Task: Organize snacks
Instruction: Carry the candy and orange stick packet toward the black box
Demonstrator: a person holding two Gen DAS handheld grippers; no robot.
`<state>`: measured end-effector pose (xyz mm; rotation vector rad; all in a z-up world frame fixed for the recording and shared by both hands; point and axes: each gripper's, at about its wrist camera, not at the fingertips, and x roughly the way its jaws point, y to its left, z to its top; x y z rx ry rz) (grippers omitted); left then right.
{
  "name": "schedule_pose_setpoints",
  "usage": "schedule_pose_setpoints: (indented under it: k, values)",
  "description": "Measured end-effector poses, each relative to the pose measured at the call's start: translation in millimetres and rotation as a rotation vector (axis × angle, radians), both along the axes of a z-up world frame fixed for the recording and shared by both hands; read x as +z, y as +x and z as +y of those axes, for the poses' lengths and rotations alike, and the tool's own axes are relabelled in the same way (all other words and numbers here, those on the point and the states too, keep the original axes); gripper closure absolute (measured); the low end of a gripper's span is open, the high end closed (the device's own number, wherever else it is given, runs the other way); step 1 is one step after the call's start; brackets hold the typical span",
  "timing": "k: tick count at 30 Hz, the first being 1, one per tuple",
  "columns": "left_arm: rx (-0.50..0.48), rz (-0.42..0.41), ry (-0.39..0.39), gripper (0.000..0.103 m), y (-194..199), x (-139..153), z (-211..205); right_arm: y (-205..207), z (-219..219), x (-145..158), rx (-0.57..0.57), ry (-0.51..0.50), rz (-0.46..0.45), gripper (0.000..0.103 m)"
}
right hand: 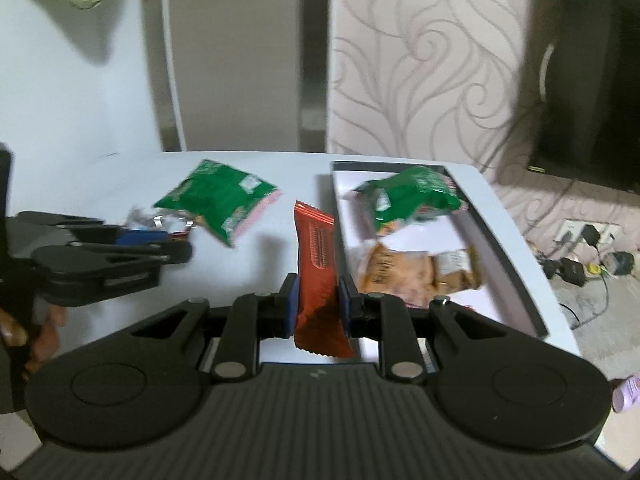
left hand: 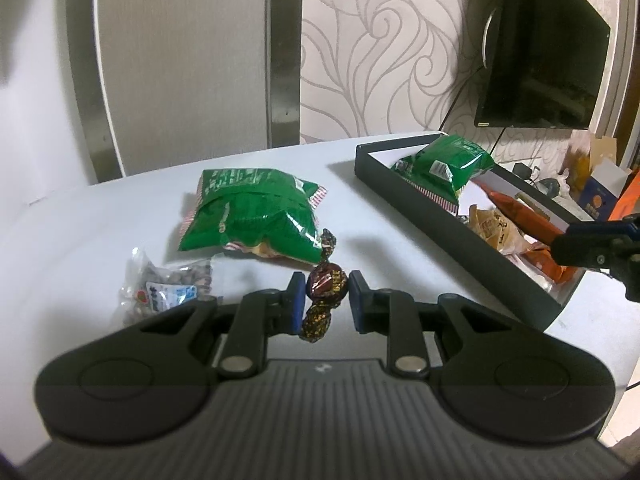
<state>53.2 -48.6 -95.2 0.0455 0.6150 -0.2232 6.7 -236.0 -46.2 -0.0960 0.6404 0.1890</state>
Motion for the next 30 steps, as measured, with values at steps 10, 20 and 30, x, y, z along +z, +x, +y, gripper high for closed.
schedule_pose_setpoints:
  k: [10,20,30]
  values:
    - [0.004,-0.015,-0.001,0.077,-0.1,6.6,-10.3,-1.8,-27.4,-2.0,-0.062,-0.001,-0.004,0.079]
    - [0.016,-0.017,0.014,0.077,-5.2,10.9,-13.0,9.4,-45.1,-11.3,-0.108,-0.015,0.011,0.079]
    - [0.021,-0.03,0.038,0.077,-9.3,16.8,-19.7,42.6,-67.0,-38.2,-0.176,-0.029,0.076,0.079]
